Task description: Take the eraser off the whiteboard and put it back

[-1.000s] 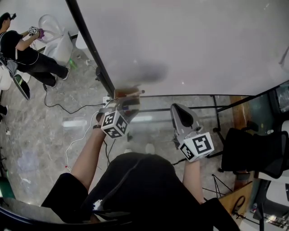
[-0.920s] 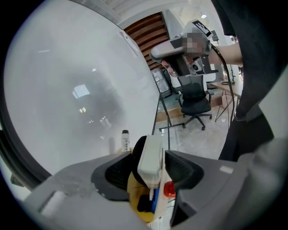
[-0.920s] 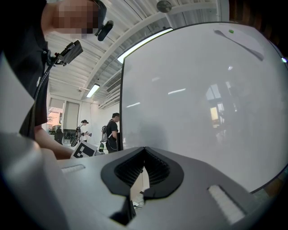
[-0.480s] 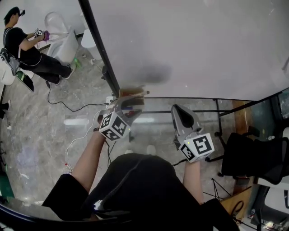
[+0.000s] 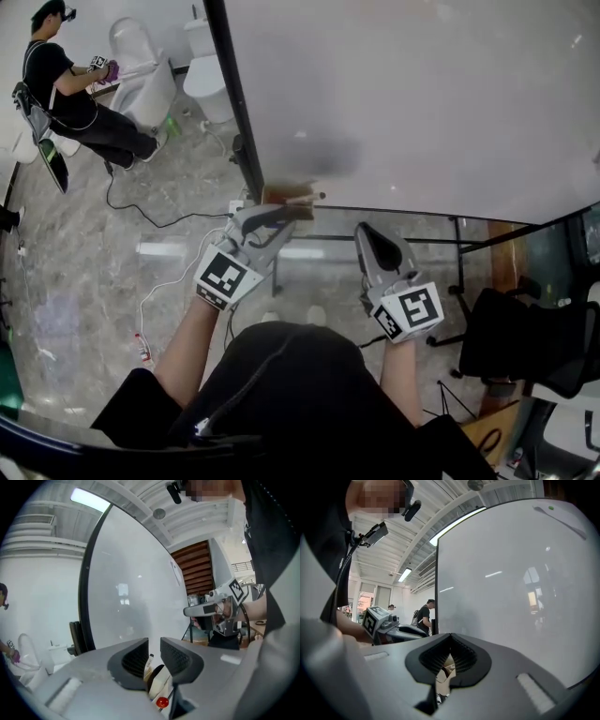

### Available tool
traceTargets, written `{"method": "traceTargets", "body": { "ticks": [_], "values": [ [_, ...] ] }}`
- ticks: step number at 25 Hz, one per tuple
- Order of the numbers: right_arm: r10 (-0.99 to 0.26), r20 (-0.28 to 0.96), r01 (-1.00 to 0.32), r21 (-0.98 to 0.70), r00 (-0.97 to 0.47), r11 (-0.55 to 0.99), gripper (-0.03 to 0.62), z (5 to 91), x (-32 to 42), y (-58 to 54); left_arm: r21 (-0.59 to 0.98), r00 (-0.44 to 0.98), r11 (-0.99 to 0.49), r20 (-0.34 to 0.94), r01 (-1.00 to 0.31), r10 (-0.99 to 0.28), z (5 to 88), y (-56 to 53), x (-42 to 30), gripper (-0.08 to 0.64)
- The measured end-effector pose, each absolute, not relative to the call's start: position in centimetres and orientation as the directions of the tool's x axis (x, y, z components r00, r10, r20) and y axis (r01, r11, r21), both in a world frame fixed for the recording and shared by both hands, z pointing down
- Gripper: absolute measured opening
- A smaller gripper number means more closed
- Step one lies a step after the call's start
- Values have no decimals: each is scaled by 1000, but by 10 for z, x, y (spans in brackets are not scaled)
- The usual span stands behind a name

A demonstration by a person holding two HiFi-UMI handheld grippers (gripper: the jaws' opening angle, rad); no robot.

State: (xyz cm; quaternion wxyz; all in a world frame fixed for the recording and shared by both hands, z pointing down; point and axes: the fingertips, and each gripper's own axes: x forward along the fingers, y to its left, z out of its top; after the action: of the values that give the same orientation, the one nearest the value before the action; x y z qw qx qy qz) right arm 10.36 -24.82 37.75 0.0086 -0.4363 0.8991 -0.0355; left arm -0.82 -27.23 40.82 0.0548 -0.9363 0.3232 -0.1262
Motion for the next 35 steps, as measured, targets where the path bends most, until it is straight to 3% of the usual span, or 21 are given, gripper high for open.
{"method": "traceTargets", "body": {
  "ticks": [14, 35],
  "values": [
    [-789, -16, -788, -40, -614, 614, 9, 353, 89, -240, -69, 700, -704, 78, -707, -710, 377, -253, -49, 6],
    [-805, -4, -804, -30, -594, 594, 9, 352, 73, -237, -40, 700, -702, 51, -711, -712, 377, -251, -72, 6]
  ]
}}
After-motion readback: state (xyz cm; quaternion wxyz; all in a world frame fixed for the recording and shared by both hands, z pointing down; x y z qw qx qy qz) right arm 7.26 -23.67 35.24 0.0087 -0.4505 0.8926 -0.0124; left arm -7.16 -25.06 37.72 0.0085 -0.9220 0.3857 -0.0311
